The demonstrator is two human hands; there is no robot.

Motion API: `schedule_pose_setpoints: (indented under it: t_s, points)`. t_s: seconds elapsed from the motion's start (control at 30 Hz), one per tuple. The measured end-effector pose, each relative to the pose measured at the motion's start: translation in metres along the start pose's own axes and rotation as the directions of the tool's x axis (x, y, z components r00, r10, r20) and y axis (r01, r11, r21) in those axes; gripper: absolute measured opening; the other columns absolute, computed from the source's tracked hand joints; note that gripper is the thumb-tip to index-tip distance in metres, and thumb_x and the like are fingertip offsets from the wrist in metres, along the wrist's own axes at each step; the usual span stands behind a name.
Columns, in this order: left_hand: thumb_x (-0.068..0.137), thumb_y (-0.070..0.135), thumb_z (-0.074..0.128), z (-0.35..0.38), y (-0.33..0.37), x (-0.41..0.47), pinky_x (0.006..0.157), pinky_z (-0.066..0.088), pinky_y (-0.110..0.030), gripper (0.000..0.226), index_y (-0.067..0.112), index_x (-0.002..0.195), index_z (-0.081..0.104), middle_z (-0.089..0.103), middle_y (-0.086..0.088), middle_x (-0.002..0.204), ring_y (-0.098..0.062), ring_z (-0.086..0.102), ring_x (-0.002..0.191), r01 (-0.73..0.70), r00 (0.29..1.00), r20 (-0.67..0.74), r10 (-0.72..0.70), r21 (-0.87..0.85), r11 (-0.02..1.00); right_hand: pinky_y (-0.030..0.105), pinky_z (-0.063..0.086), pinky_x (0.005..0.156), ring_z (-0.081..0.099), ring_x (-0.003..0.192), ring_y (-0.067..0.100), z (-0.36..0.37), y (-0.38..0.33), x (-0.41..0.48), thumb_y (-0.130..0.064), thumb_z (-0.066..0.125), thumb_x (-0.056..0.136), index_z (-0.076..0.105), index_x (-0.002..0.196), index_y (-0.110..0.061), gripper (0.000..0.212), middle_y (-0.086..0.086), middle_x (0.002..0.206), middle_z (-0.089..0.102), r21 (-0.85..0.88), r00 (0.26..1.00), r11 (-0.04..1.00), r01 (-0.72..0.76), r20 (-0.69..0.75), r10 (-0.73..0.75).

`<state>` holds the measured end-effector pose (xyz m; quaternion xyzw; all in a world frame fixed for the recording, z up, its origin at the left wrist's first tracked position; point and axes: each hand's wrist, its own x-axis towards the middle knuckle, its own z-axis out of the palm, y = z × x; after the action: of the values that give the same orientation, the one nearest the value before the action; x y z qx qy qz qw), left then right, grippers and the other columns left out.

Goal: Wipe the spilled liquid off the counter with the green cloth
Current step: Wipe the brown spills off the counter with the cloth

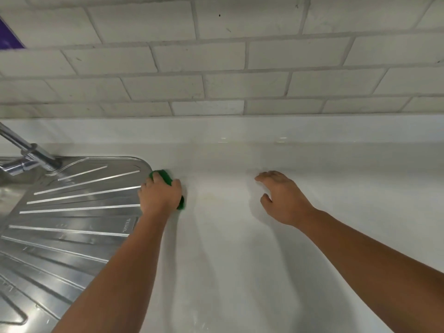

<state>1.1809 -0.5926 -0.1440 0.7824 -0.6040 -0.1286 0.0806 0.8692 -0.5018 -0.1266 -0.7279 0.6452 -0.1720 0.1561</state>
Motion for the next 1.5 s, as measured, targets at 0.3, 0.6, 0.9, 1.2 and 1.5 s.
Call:
schedule_pose_setpoints:
  t_s: [0.3,0.6,0.9,1.2,1.5]
  points:
    - [0.09,0.06,0.034,0.01,-0.014,-0.061,0.123,0.013,-0.038,0.075,0.017,0.152,0.035,0.024,0.0,0.161,-0.016,0.01,0.151,-0.621,0.772,0.122,0.624,-0.061,0.781,0.039,0.026,0.118,0.03,0.145,0.02,0.003,-0.016,-0.002,-0.014,0.051,0.091,0.049,0.142,-0.017,0.051,0.001,0.15,0.046,-0.011,0.998,1.0,0.001,0.061,-0.001]
    - [0.078,0.06,0.025,-0.003,-0.005,0.018,0.12,0.016,-0.037,0.09,0.007,0.15,0.033,0.026,-0.01,0.16,-0.026,0.013,0.149,-0.393,0.918,0.058,0.393,-0.008,0.919,0.042,0.031,0.116,0.034,0.142,0.024,-0.007,-0.011,0.004,-0.015,0.05,0.09,0.05,0.14,-0.015,0.05,0.002,0.147,0.049,-0.069,0.999,0.998,0.012,0.037,-0.01]
    - [0.093,0.05,0.049,0.035,0.058,-0.041,0.12,0.022,-0.045,0.068,0.014,0.149,0.04,0.031,-0.007,0.158,-0.023,0.018,0.15,-0.775,0.605,0.119,0.787,-0.139,0.616,0.042,0.029,0.116,0.034,0.142,0.026,-0.019,0.0,0.007,-0.009,0.048,0.093,0.049,0.141,-0.014,0.048,0.004,0.147,0.049,-0.087,0.999,0.996,-0.035,0.02,0.036]
    - [0.091,0.047,0.05,0.01,-0.024,0.016,0.12,0.019,-0.032,0.063,0.017,0.146,0.045,0.036,0.001,0.156,-0.016,0.021,0.149,-0.486,0.872,-0.018,0.488,-0.136,0.863,0.041,0.027,0.117,0.028,0.146,0.023,-0.02,0.004,0.013,-0.02,0.046,0.096,0.043,0.146,-0.018,0.05,0.001,0.152,0.043,-0.151,0.996,0.987,-0.055,0.062,0.065]
    - [0.099,0.049,0.031,0.034,0.094,0.075,0.12,0.019,-0.046,0.07,0.003,0.151,0.028,0.026,-0.023,0.157,-0.036,0.019,0.146,-0.377,0.926,0.035,0.376,0.14,0.916,0.04,0.018,0.121,0.017,0.15,0.024,-0.03,0.013,0.006,-0.038,0.037,0.102,0.027,0.153,-0.021,0.055,0.002,0.161,0.027,-0.294,0.985,0.949,-0.116,0.087,0.147]
